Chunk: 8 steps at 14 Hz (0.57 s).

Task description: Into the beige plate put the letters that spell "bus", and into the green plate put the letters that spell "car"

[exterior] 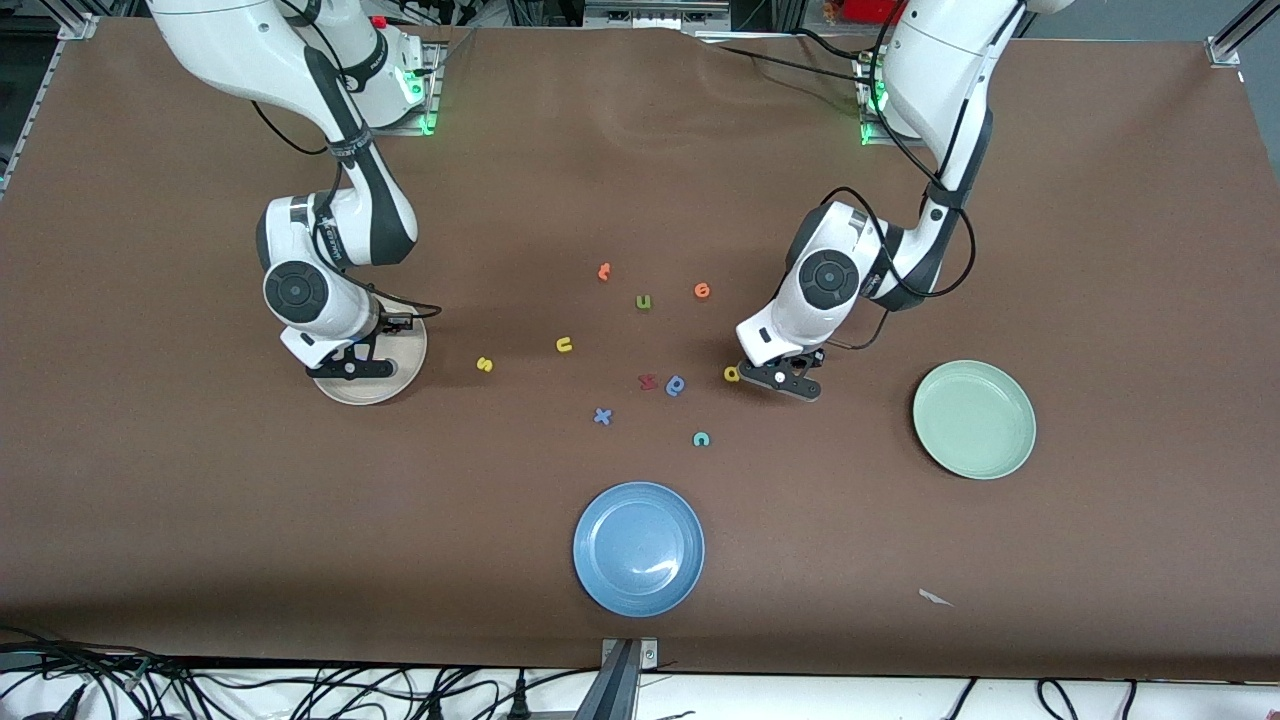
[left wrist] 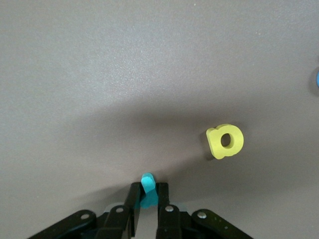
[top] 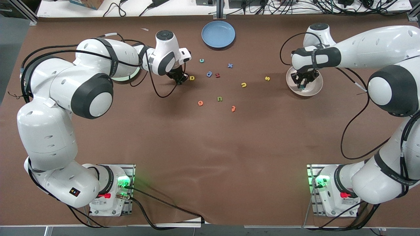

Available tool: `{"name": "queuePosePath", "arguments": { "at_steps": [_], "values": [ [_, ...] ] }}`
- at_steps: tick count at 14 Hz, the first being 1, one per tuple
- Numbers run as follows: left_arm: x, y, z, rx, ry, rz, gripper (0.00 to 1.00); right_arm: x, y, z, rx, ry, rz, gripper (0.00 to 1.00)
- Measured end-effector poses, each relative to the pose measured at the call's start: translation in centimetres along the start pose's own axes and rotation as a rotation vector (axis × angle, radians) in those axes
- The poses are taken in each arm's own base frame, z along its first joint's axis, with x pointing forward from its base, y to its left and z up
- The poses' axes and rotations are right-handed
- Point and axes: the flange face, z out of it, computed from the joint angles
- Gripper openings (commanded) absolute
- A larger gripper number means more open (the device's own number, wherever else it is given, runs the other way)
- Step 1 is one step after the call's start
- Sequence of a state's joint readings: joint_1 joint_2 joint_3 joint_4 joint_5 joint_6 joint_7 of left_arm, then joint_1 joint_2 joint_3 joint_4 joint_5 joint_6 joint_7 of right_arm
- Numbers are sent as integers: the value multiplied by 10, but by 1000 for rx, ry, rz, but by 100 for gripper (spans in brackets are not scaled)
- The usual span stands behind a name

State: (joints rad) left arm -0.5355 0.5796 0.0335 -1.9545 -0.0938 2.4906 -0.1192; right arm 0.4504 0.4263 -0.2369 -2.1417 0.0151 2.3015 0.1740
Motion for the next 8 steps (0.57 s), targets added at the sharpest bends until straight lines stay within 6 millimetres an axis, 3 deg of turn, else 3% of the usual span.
{"name": "queuePosePath", "arguments": {
  "at_steps": [2, 4, 7, 8],
  "values": [
    [9, -12, -11, 1, 14, -18, 4, 4, -2, -11, 5, 17, -1, 100],
    [21, -44, -36, 0, -4, -37, 3, 14, -14, -44, 21, 59, 9, 100],
    [23, -119, -66, 28, -40, -18, 3, 27, -61, -96, 68, 117, 112, 99],
    [22, -148, -73, 56, -51, -22, 3, 29, -77, -104, 97, 122, 176, 90]
  ]
}}
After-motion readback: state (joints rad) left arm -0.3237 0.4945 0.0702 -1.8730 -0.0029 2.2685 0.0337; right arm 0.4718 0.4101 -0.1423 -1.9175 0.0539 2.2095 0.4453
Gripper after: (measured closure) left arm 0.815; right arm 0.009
